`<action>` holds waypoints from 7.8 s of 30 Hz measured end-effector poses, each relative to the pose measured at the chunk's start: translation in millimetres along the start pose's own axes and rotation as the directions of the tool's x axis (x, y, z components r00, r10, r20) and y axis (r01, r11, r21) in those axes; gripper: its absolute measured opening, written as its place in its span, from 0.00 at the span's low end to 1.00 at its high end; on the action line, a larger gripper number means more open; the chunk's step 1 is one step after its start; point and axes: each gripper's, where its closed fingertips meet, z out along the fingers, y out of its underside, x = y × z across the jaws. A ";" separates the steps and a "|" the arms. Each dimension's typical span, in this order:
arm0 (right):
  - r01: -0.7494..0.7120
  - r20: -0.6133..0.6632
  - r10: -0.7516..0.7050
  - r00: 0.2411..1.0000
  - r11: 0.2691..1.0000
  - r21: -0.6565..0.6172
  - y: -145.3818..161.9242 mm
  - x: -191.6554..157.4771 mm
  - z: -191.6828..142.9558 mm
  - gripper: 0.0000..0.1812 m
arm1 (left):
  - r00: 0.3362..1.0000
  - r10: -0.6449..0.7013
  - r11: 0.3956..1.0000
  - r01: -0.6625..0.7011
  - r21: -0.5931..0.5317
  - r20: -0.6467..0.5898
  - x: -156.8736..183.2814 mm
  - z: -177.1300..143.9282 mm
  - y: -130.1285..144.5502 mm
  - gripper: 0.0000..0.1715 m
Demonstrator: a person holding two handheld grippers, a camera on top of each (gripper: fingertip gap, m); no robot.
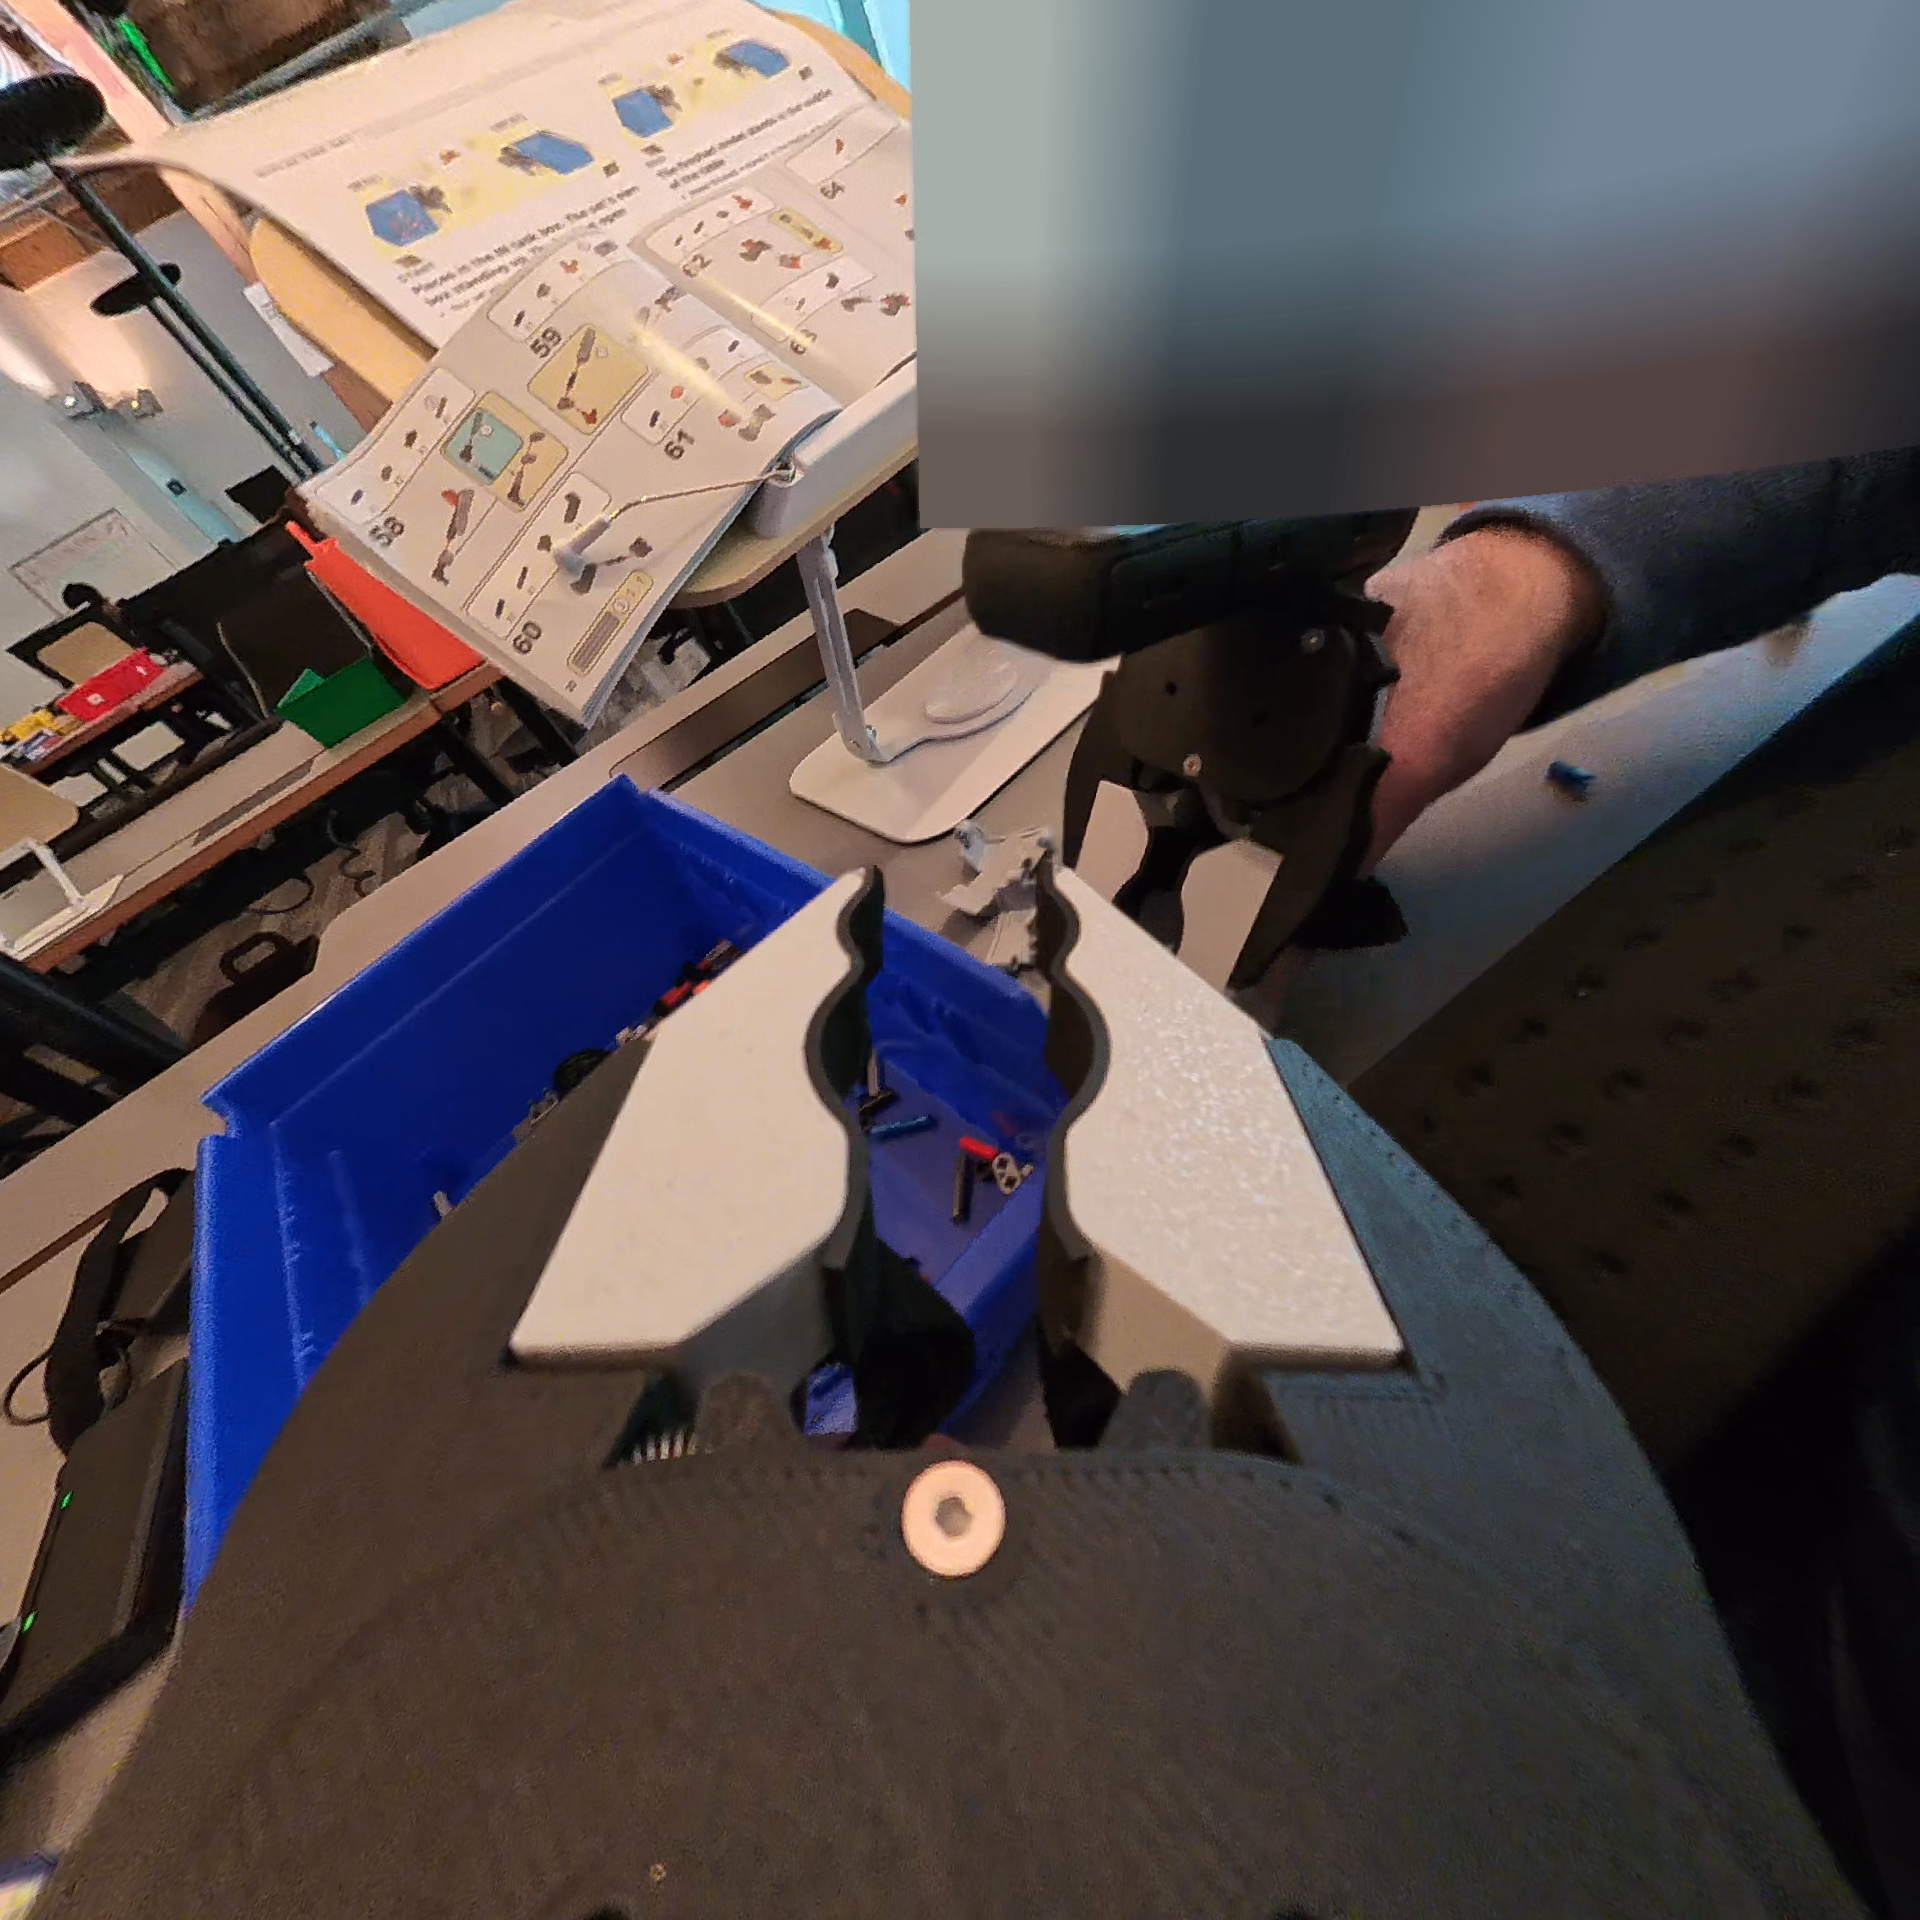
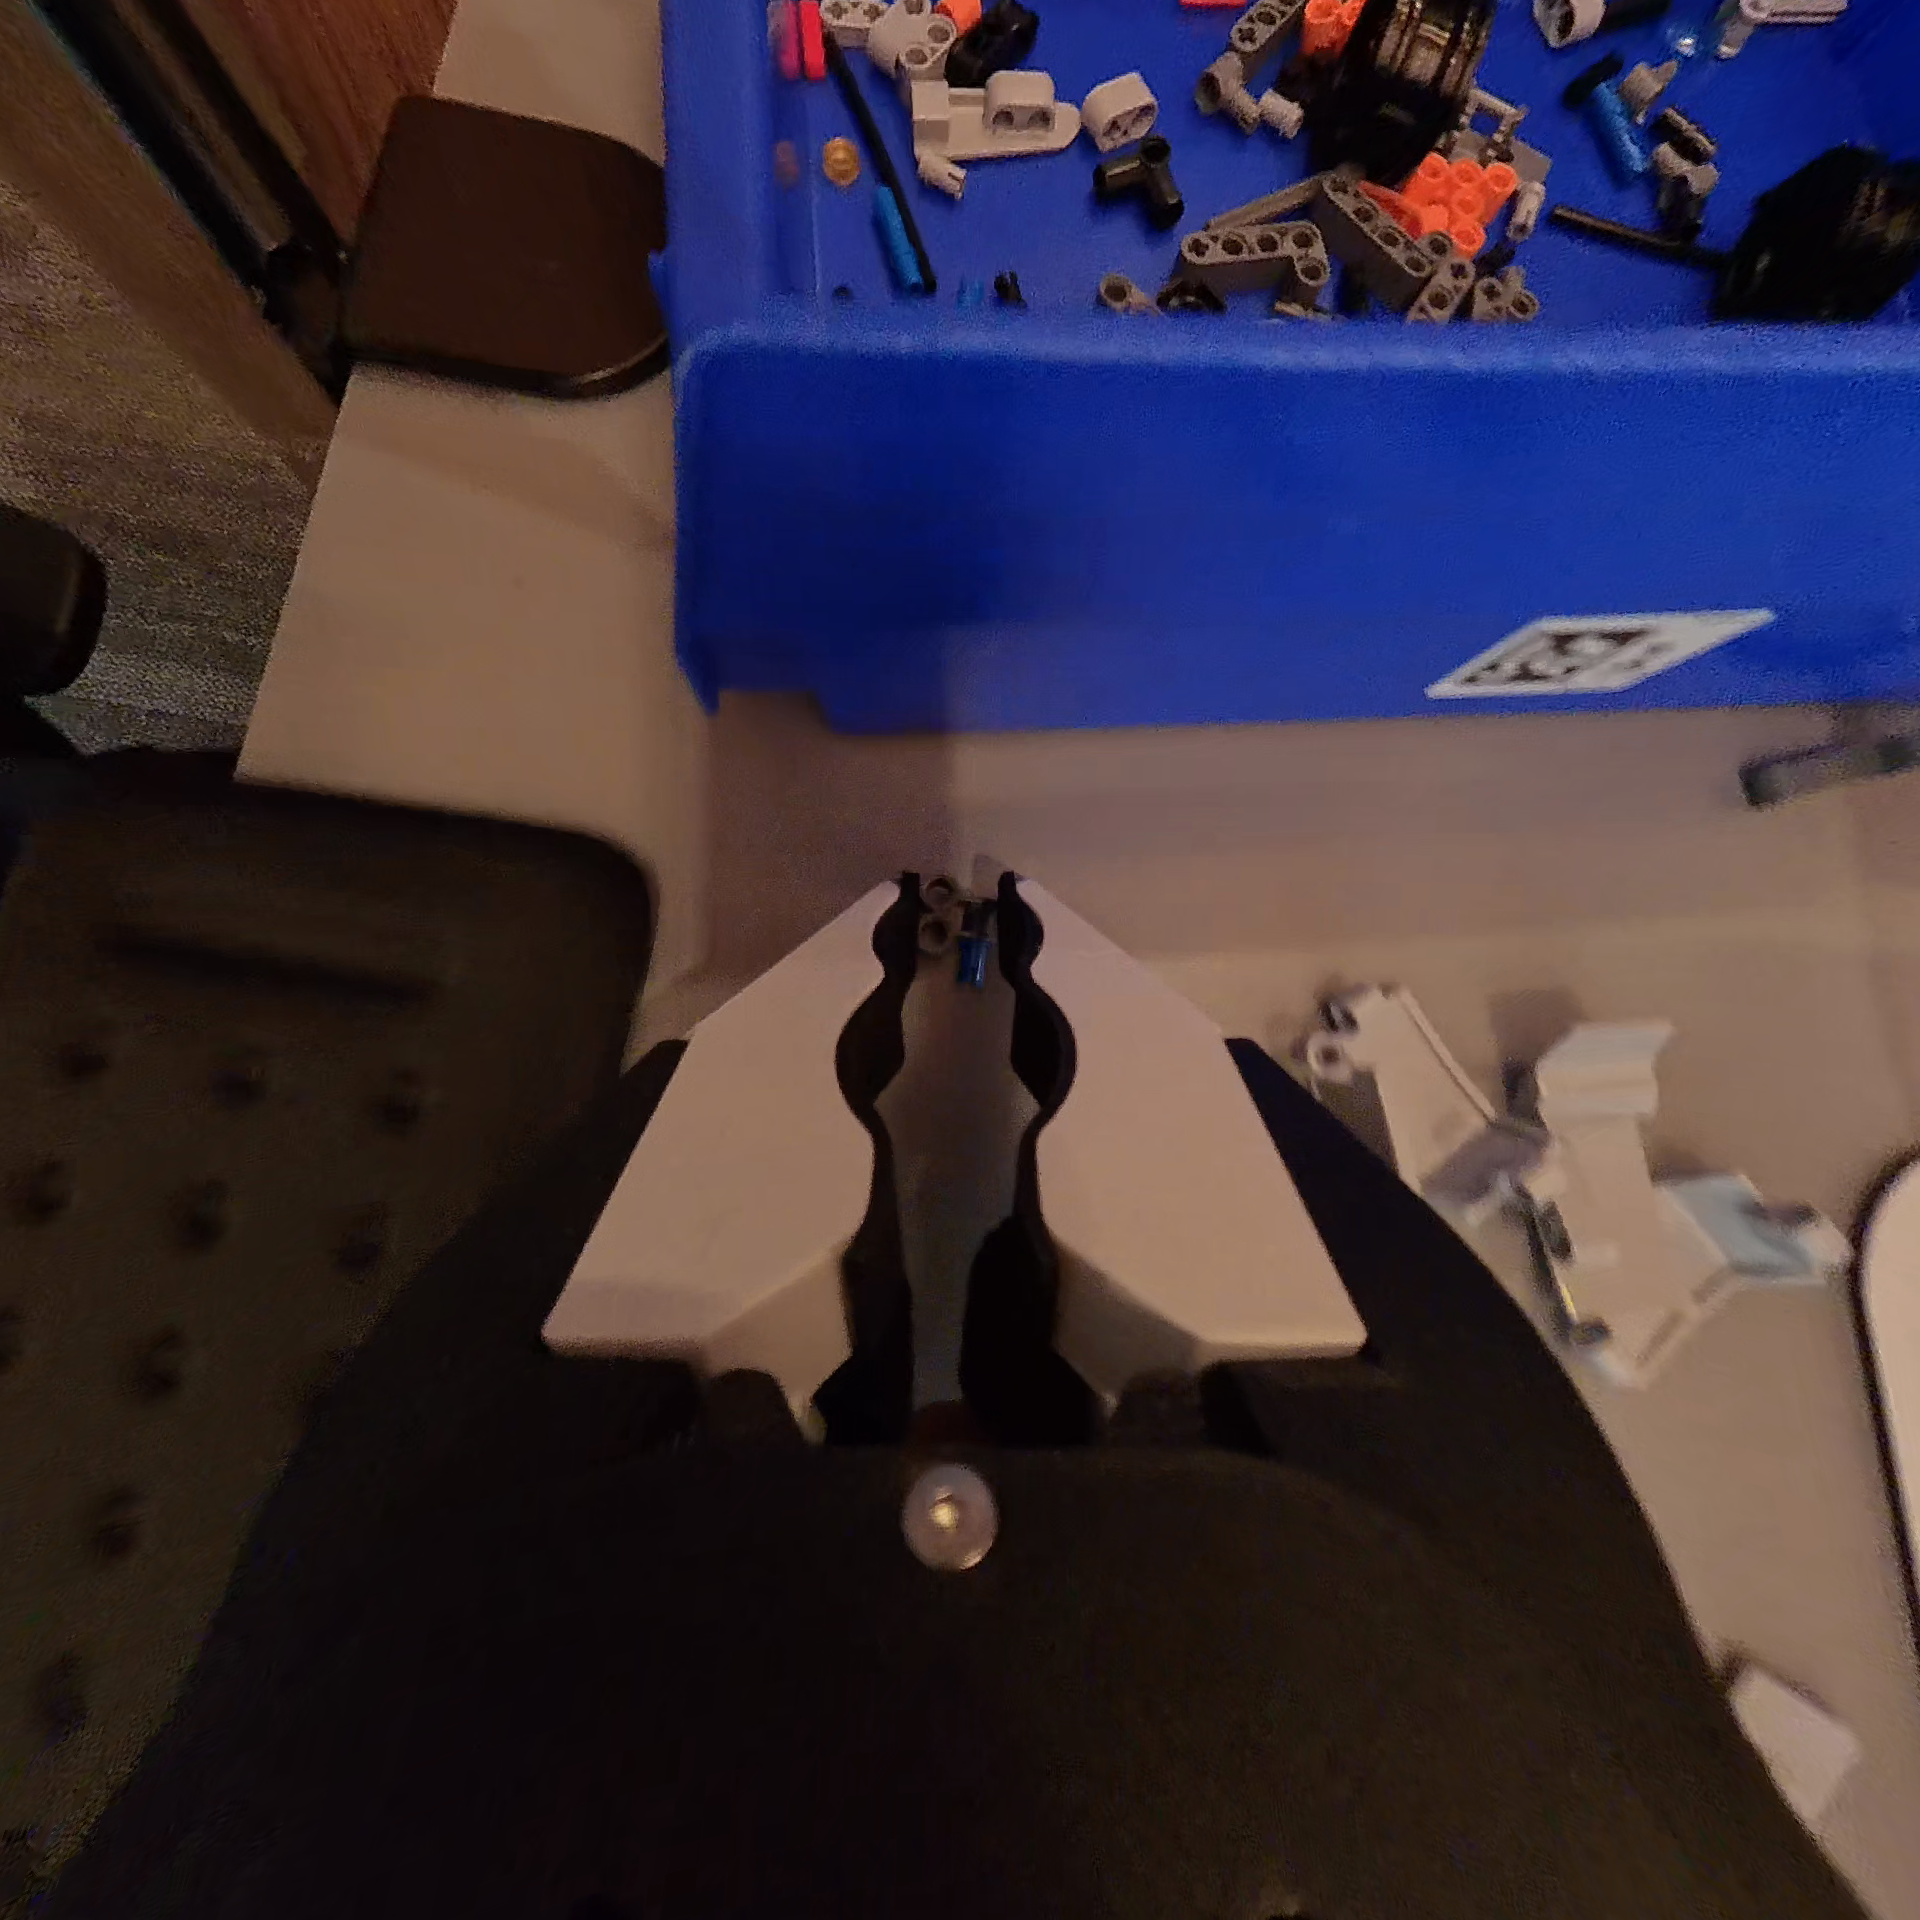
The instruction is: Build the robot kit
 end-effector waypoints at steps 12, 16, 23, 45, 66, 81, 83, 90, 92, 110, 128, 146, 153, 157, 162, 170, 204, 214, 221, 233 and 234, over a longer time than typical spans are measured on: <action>-0.100 -0.140 0.091 0.986 0.993 -0.062 144.4 -1.5 -210.3 0.07 | 0.834 0.220 0.974 -0.220 0.062 -0.506 163.2 98.8 -42.8 0.17; -0.153 -0.186 0.132 0.974 0.983 -0.103 204.7 -8.6 -233.9 0.07 | 0.706 0.272 0.937 -0.348 0.014 -0.654 218.0 147.6 -28.2 0.19; -0.170 -0.133 0.155 0.979 0.980 -0.109 243.7 -17.8 -225.3 0.07 | 0.561 0.272 0.876 -0.481 -0.041 -0.781 264.5 197.5 -4.1 0.22; -0.147 -0.119 0.136 0.984 0.985 -0.089 256.7 -20.7 -225.6 0.06 | 0.583 0.242 0.872 -0.481 -0.089 -0.775 263.3 218.2 3.9 0.18; -0.074 0.005 0.074 0.997 0.995 -0.062 237.1 -33.2 -208.3 0.05 | 0.575 0.210 0.892 -0.444 -0.086 -0.791 269.8 220.0 3.1 0.12; -0.083 -0.032 0.081 0.996 0.995 -0.063 241.9 -30.7 -214.7 0.06 | 0.544 0.271 0.882 -0.472 -0.023 -0.794 279.6 205.2 -8.4 0.16; -0.080 -0.027 0.078 0.997 0.995 -0.059 240.6 -31.2 -213.6 0.07 | 0.531 0.270 0.882 -0.471 -0.016 -0.803 284.5 201.6 -8.5 0.15; -0.063 0.008 0.064 0.998 0.997 -0.051 236.2 -39.4 -208.0 0.04 | 0.536 0.255 0.880 -0.473 -0.036 -0.805 297.6 199.6 -3.1 0.10; -0.063 0.010 0.064 0.998 0.997 -0.049 235.9 -41.6 -207.9 0.04 | 0.548 0.280 0.879 -0.476 -0.019 -0.788 297.0 201.0 -3.4 0.06; -0.202 0.047 0.200 0.979 0.978 0.056 226.1 -37.2 -216.7 0.10 | 0.559 0.654 0.725 -0.656 0.210 -0.509 285.7 206.4 -18.5 0.04; -0.221 0.018 0.221 0.975 0.961 0.166 207.5 -25.5 -226.1 0.03 | 0.526 0.797 0.601 -0.742 0.299 -0.296 271.0 205.4 -33.2 0.05; 0.026 -0.063 -0.033 0.997 0.994 -0.109 235.3 -25.9 -206.5 0.03 | 0.688 0.280 0.892 -0.444 -0.083 -0.670 265.5 226.5 0.9 0.12; 0.043 -0.011 -0.045 0.999 0.989 -0.144 247.5 -37.2 -223.0 0.03 | 0.605 0.332 0.879 -0.477 0.004 -0.724 277.4 210.9 -0.5 0.12; 0.039 0.005 -0.038 0.999 0.988 -0.153 253.8 -43.9 -229.3 0.03 | 0.599 0.326 0.885 -0.465 0.014 -0.732 279.3 205.9 -3.3 0.12; 0.044 0.033 -0.039 0.999 0.985 -0.167 259.9 -53.8 -230.7 0.03 | 0.596 0.301 0.895 -0.445 0.006 -0.744 279.9 200.6 -6.1 0.15; 0.039 0.040 -0.033 0.999 0.985 -0.168 260.1 -58.7 -231.1 0.03 | 0.527 0.348 0.881 -0.466 0.079 -0.776 302.2 191.8 -15.7 0.14; 0.039 0.042 -0.034 0.999 0.993 -0.115 242.4 -62.9 -215.8 0.03 | 0.509 0.360 0.854 -0.517 0.057 -0.782 296.1 188.2 2.1 0.01; 0.027 0.027 -0.025 0.999 0.994 -0.106 242.4 -59.5 -215.6 0.03 | 0.554 0.361 0.857 -0.514 0.033 -0.750 274.7 187.3 3.9 0.00; 0.018 0.026 -0.015 1.000 0.996 -0.091 242.7 -57.3 -215.8 0.03 | 0.581 0.325 0.859 -0.512 -0.025 -0.746 261.9 185.2 16.7 0.01; 0.014 0.023 -0.012 1.000 0.997 -0.077 241.3 -53.6 -214.3 0.03 | 0.602 0.275 0.875 -0.480 -0.065 -0.750 254.1 186.9 18.6 0.04; 0.014 0.014 -0.013 1.000 0.997 -0.080 242.5 -52.1 -215.2 0.03 | 0.600 0.260 0.879 -0.472 -0.072 -0.756 253.3 185.2 19.3 0.04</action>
